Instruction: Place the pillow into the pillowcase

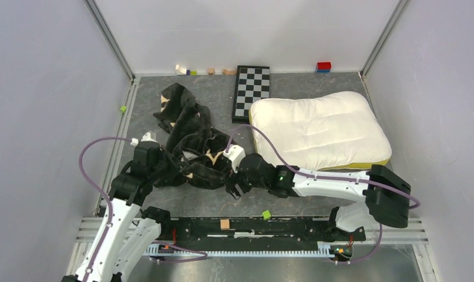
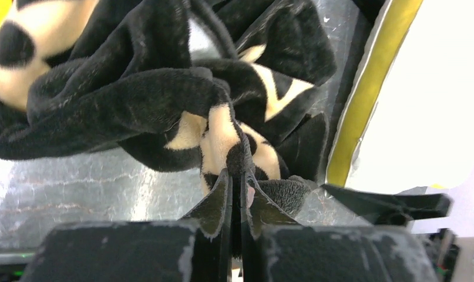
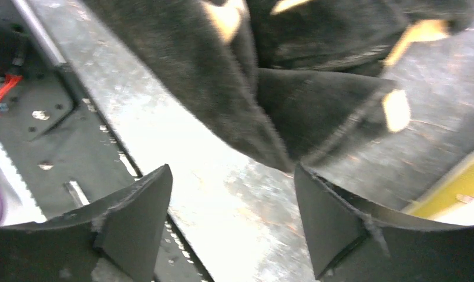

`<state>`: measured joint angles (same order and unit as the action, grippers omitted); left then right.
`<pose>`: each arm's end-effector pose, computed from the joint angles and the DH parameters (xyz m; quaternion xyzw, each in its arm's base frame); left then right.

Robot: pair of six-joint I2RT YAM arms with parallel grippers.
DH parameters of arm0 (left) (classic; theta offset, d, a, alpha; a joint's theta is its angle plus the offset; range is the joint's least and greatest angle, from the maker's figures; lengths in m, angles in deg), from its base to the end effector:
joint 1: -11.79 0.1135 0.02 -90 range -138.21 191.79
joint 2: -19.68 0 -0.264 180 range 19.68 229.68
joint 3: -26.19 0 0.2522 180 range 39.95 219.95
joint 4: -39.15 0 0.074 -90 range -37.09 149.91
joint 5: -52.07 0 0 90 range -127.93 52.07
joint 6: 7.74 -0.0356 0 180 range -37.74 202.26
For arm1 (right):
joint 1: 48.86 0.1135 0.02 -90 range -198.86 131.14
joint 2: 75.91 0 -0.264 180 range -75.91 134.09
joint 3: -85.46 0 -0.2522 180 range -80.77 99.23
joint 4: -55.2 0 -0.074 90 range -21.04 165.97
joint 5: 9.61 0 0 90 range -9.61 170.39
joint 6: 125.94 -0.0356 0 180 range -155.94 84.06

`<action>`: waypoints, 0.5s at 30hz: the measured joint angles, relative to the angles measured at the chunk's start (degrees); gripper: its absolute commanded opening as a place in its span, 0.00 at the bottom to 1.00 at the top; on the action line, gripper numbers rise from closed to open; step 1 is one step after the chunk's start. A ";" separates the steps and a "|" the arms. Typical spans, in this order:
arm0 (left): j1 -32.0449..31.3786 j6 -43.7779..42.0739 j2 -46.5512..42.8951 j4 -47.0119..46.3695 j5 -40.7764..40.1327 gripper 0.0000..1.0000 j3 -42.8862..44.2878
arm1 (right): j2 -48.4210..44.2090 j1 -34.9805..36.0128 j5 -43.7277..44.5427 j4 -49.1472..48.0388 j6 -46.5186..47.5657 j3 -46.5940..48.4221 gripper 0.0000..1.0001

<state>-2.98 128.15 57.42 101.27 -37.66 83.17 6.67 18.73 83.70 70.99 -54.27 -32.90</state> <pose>0.1253 -0.0332 0.2836 -0.2450 0.8833 -0.2037 0.3439 0.1198 0.2851 0.2196 -0.3606 0.8176 0.2865 0.3455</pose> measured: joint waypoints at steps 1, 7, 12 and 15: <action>0.00 0.98 -1.49 1.01 -0.04 0.02 -0.74 | -0.68 -0.11 1.79 1.11 -0.11 0.09 0.91; 0.00 5.66 -11.85 7.91 -1.07 0.02 -5.92 | -1.84 -3.72 8.50 8.48 -1.40 6.36 0.98; 0.00 5.62 -12.98 12.26 -2.64 0.02 -5.66 | 2.03 -7.41 9.77 9.33 -3.26 8.96 0.98; -0.13 5.16 -13.07 14.21 -3.54 0.02 -5.07 | 7.19 -7.61 8.76 9.16 -4.24 8.96 0.98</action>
<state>-3.11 133.31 44.35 115.48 -41.20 78.10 13.86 11.13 92.47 80.15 -58.51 -23.94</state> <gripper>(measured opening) 0.061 0.979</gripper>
